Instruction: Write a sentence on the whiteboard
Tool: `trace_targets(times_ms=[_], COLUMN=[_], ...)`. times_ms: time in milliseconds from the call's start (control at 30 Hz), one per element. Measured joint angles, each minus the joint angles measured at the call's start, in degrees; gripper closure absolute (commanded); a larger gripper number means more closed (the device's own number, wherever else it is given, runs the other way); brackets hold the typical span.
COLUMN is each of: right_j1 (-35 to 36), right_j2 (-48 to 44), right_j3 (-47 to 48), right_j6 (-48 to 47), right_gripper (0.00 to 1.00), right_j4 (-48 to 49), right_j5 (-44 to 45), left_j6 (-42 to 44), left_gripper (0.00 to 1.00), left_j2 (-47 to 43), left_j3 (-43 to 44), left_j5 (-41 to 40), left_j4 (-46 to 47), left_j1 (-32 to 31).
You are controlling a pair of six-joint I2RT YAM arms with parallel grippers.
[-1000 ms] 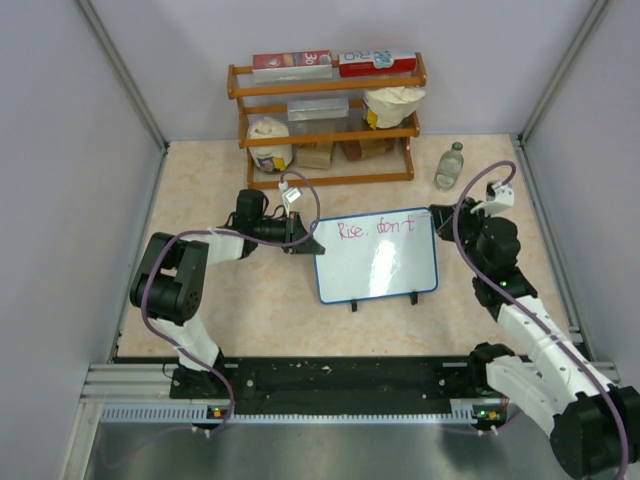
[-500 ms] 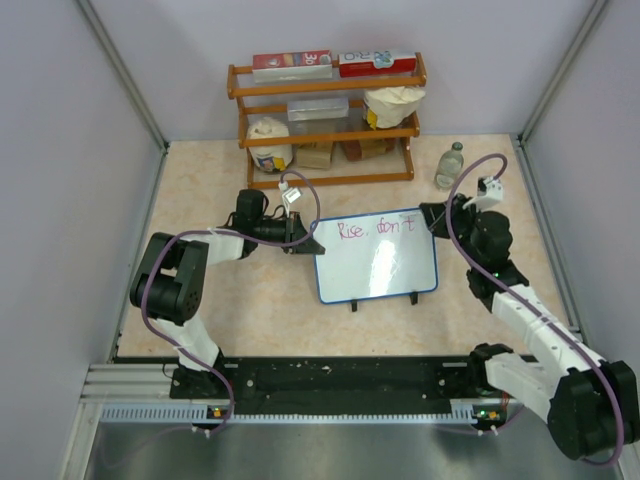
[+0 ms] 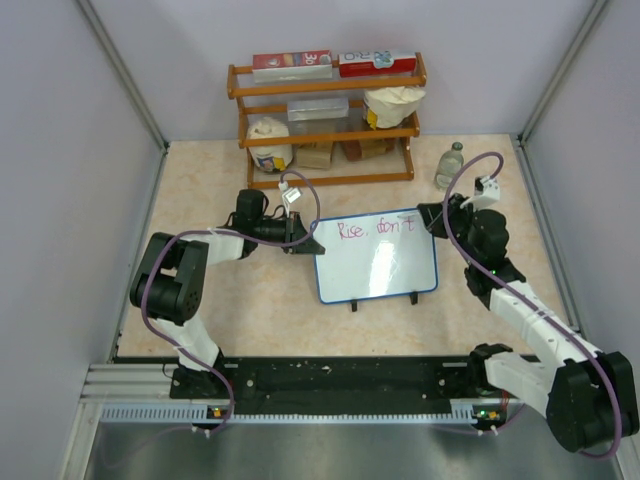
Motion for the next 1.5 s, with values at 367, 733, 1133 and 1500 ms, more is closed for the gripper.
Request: trace_targets(times_ms=[367, 733, 1133, 1500], right_j1=[0.00, 0.00, 0.00, 0.00], right_j2=[-1.77, -2.43, -3.41, -1.99], right_j3=[-1.05, -1.36, -1.33, -1.31], right_j6=[-0.20, -0.57, -0.57, -0.70], right_gripper=[1.00, 1.00, 1.00, 1.00], right_j4=[-0.79, -1.49, -1.40, -1.40], right_j5=[0.09, 0.07, 0.15, 0.17], left_j6=[0.00, 0.00, 0.00, 0.00], left_gripper=[1.00, 1.00, 1.00, 1.00], left_j2=[0.00, 0.00, 0.00, 0.00], left_j3=[0.00, 0.00, 0.00, 0.00], left_j5=[0.00, 0.00, 0.00, 0.00], left_j4=[0.00, 0.00, 0.00, 0.00], left_j1=[0.00, 0.00, 0.00, 0.00])
